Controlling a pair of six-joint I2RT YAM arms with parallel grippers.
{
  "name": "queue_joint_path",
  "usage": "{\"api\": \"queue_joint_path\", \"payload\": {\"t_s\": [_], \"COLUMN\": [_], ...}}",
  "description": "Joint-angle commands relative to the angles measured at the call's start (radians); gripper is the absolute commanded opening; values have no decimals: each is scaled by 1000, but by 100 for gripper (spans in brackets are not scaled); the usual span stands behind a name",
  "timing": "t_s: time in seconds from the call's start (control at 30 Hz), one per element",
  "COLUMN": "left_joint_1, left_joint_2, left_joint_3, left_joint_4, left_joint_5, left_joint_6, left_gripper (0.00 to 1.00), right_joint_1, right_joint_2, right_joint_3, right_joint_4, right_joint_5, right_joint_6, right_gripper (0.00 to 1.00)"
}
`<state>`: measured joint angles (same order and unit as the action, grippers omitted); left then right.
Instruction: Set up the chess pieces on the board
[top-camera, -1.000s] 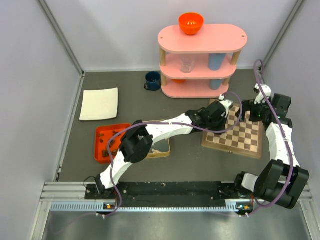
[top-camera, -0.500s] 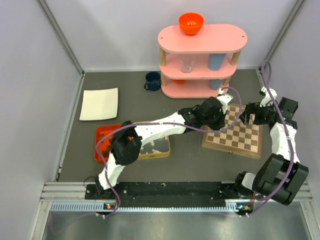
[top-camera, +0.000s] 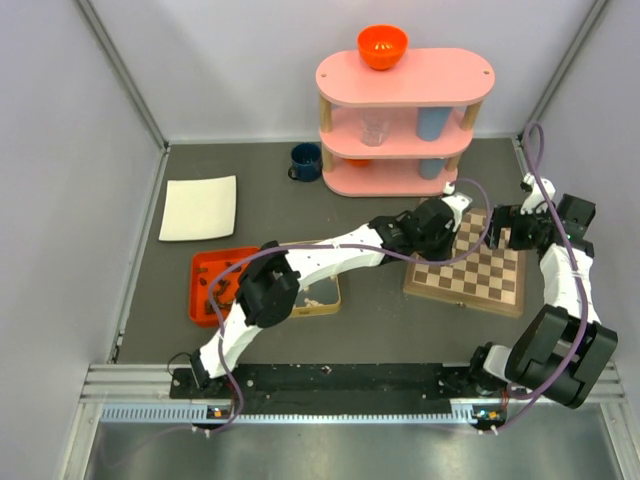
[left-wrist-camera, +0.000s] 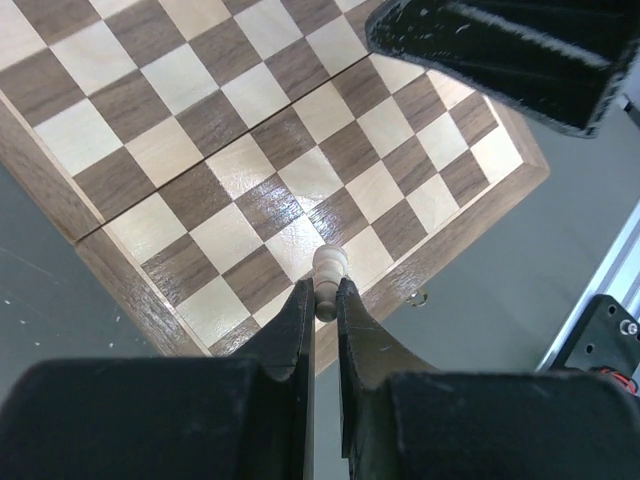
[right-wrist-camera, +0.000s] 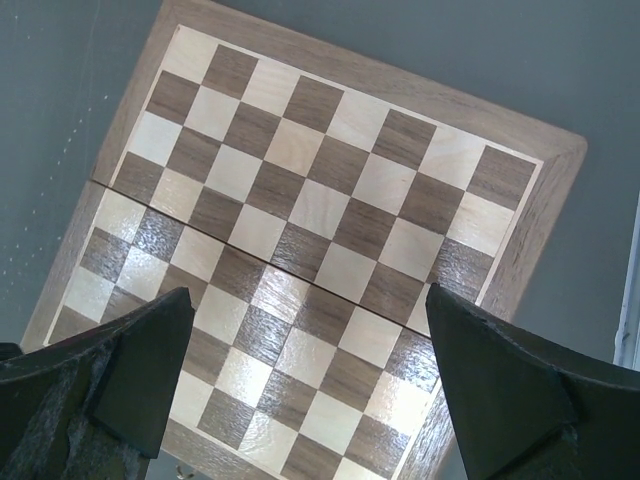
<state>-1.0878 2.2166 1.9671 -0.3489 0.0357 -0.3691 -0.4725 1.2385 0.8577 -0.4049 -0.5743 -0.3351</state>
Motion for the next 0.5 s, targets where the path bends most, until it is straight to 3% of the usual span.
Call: {"api": "queue_joint_path", "payload": {"t_s": [0.0, 0.47], "left_joint_1": [-12, -32], "left_joint_2": [35, 104], "left_joint_3": [70, 148], "left_joint_4": [-47, -156], "left_joint_5": [-8, -5], "left_joint_6": [-25, -4], "left_gripper": [0, 0], "right_joint_1": [-5, -3], "right_joint_2": [-5, -8], "right_joint_3": [41, 61], "right_joint_4": [23, 8], "right_joint_5": [20, 31], "right_joint_6": [25, 34], "right_gripper": [99, 99]}}
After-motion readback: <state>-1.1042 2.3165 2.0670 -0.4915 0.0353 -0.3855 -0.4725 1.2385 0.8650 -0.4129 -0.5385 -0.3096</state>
